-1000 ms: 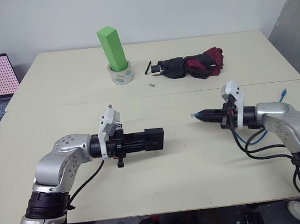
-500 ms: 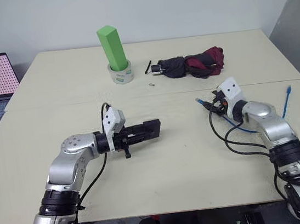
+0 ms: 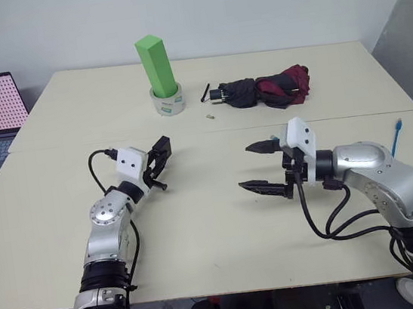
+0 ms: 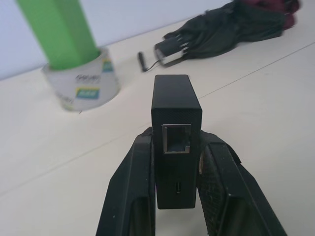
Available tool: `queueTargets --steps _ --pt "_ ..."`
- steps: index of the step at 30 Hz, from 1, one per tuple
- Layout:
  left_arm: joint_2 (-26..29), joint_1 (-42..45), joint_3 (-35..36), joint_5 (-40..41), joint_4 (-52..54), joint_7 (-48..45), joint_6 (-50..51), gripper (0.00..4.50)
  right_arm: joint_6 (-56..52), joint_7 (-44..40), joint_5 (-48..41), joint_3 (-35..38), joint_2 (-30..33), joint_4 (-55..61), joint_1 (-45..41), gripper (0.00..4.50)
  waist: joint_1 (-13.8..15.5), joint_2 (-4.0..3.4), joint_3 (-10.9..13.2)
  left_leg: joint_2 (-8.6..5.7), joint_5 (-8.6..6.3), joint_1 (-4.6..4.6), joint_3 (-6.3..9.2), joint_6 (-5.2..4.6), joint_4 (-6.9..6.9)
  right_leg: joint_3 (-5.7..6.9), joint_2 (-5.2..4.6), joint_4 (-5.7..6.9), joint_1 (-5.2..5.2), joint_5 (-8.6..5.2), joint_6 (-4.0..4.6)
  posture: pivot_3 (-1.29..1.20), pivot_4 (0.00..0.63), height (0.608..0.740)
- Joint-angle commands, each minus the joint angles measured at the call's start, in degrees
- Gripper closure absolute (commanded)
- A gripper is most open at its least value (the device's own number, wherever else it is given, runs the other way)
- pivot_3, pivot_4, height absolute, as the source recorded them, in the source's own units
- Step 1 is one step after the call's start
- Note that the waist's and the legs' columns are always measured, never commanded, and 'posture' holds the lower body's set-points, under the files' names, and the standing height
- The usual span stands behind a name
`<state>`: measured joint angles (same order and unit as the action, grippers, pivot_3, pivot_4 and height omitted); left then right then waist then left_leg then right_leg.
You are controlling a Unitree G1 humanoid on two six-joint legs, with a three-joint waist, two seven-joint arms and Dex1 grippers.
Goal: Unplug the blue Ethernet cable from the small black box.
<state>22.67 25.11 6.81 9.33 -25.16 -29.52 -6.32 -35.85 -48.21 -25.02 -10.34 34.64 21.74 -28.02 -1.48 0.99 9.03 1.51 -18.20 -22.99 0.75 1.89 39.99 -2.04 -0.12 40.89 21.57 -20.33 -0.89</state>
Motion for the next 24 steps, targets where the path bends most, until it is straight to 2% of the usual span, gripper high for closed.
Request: queueTargets --steps 1,4,6,16,24 --pt "-1.81 1.51 3.25 1.77 -2.58 3.51 -2.2 3.71 0.99 0.99 2.29 -0.61 -0.34 0.17 -0.71 0.0 -0.02 0.0 0.0 0.0 0.0 0.0 0.0 0.0 0.0 0.0 0.0 0.0 0.0 0.0 0.0 0.0 0.15 0.74" --pt "-2.58 0.53 3.53 2.55 -3.23 2.92 -1.43 3.71 0.66 1.42 2.49 -0.59 -0.83 0.42 -0.54 0.0 -0.08 0.0 0.0 0.01 0.0 0.0 0.0 0.0 0.0 0.01 0.0 0.02 0.01 0.0 0.0 0.0 0.15 0.74" --pt "-2.63 -0.31 3.34 2.82 -2.92 2.09 -0.87 3.01 0.35 1.75 2.75 -0.56 -1.05 0.51 -0.46 0.0 -0.09 0.0 0.0 0.01 0.01 0.01 0.0 0.01 0.0 0.02 0.0 0.03 0.01 0.0 0.0 0.0 0.15 0.74" --pt "-1.78 -7.23 2.42 2.91 4.83 0.4 2.81 0.75 -0.41 3.14 4.36 -0.53 -1.59 -0.08 0.57 0.0 -0.13 0.0 -0.01 0.01 0.01 0.02 0.0 0.01 0.0 0.01 0.0 0.02 -0.02 0.0 0.0 0.0 0.15 0.74" --pt "5.5 -17.18 2.89 -0.2 23.99 1.03 11.28 0.75 -0.29 9.5 3.8 6.9 -2.4 1.48 7.16 0.0 -0.2 0.01 -0.02 0.04 0.0 0.03 0.04 0.0 -0.06 0.03 0.01 0.02 -0.02 0.0 0.0 0.0 0.15 0.74"
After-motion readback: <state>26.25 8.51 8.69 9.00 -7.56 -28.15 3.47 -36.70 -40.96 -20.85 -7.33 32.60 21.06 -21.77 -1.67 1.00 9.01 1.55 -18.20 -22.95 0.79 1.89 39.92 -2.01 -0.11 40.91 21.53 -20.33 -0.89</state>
